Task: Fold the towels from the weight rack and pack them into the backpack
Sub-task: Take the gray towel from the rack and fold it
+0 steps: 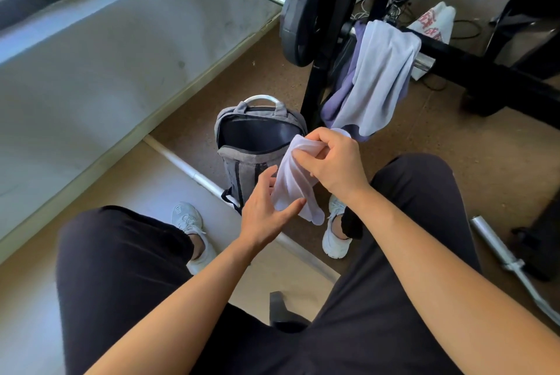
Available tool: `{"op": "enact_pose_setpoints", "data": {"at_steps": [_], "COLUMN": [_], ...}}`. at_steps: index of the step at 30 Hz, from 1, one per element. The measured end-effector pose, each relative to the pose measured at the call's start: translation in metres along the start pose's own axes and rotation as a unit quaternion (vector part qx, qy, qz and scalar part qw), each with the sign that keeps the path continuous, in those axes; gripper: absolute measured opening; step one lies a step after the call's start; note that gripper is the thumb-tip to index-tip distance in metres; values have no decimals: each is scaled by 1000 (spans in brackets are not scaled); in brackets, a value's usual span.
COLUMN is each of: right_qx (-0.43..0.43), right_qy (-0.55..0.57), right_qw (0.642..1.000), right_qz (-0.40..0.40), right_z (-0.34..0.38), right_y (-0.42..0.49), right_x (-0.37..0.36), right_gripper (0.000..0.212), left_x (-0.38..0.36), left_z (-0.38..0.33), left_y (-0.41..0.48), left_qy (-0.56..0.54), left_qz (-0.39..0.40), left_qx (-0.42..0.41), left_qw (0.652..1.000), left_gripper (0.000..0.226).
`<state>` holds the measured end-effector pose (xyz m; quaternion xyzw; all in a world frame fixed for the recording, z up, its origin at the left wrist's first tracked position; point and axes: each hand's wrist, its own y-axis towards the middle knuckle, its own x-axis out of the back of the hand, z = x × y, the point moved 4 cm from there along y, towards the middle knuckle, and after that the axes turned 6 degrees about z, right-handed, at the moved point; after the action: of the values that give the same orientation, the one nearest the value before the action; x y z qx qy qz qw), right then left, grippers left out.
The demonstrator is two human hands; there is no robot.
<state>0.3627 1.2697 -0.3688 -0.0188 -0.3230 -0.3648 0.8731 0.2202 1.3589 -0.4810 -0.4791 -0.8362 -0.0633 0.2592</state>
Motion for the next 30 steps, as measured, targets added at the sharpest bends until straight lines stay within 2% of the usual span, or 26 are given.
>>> {"op": "enact_pose_setpoints", "data": {"at_steps": [8, 10, 14, 15, 19, 24, 27, 30], "right_qx": [27, 35, 27, 23, 16, 11, 13, 2], "right_qy": [-22, -35, -37, -30, -4, 2, 8, 17], "right_qw": [999, 999, 999, 999, 998, 998, 998, 998], "right_qz": [0, -7, -28, -37, -58, -69, -64, -53], "right_z": [7, 8, 7, 7, 5, -2, -9, -18], "right_y": [-2, -3, -3, -3, -1, 2, 5, 6], "right_x": [0, -3, -3, 0, 10, 18, 22, 23], "right_gripper": [20, 20, 22, 21, 18, 17, 16, 16], "left_x": [-4, -3, 3, 4, 10, 18, 25, 30], "left_z": [-4, -4, 8, 15, 41, 53, 61, 72], "left_y": [3, 5, 10, 11, 14, 13, 11, 12], "left_qy": [46, 54, 49, 53, 79, 53, 18, -86], "left_qz": [8, 3, 36, 48, 49, 41, 33, 38], "left_qx": [-5, -1, 33, 53, 104, 126, 161, 203], "left_qw": [999, 999, 998, 996, 990, 990, 986, 975], "left_gripper": [80, 66, 14, 11, 21, 35, 28, 19]}}
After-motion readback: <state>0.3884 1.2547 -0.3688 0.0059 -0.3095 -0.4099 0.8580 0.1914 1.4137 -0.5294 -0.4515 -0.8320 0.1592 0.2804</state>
